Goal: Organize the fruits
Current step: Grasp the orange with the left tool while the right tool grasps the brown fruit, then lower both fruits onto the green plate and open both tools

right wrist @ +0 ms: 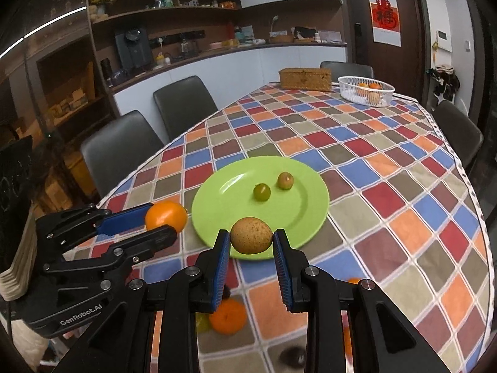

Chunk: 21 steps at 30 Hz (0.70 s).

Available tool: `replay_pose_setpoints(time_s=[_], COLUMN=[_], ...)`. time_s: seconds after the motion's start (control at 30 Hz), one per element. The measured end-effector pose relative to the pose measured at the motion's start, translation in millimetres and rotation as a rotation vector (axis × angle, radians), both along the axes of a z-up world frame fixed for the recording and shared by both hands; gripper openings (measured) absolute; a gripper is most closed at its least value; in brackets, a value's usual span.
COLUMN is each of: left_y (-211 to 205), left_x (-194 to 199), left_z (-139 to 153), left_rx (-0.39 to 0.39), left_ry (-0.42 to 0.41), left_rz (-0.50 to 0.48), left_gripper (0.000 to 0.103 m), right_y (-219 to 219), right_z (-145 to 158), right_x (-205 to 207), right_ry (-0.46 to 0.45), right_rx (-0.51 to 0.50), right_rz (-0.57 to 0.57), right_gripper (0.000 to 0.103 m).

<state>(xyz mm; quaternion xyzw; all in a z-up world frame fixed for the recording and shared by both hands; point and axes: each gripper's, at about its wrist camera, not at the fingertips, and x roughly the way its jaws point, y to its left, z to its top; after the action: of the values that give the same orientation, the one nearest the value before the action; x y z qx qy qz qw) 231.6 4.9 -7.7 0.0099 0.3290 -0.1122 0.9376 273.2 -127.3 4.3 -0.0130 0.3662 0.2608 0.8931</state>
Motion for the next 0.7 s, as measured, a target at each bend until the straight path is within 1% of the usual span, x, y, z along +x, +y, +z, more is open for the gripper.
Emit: replay_pose_setpoints(time_s=[0.2, 0.4, 0.57, 0.7], left_y=[11.2, 21.5, 30.9, 32.6], left_x=[40.5, 77.5, 103.1, 117.2], left_z=[-15.1, -33.5, -49.8, -60.8], left_rx=[-0.001, 0.001, -0.029, -0.024], left_ry=[0.063, 0.119, 0.181, 0.216], left_rz=[0.026, 0.041, 0.052, 0.056], left_gripper=[0.031, 0.031, 0.031, 0.031], right_y=[15.5, 27.0, 36.6, 42.7], right_z=[-11.9, -26.2, -44.1, -59.1], right_x=[39.8, 75.7, 101.8, 115.5], right_ry=[0.052, 0.117, 0.173, 0.202], right_rx=[-0.038, -0.054, -0.086, -0.124], right_rz=[0.007, -0.004, -0.011, -0.021], right_gripper=[0.03, 0.03, 0.03, 0.03])
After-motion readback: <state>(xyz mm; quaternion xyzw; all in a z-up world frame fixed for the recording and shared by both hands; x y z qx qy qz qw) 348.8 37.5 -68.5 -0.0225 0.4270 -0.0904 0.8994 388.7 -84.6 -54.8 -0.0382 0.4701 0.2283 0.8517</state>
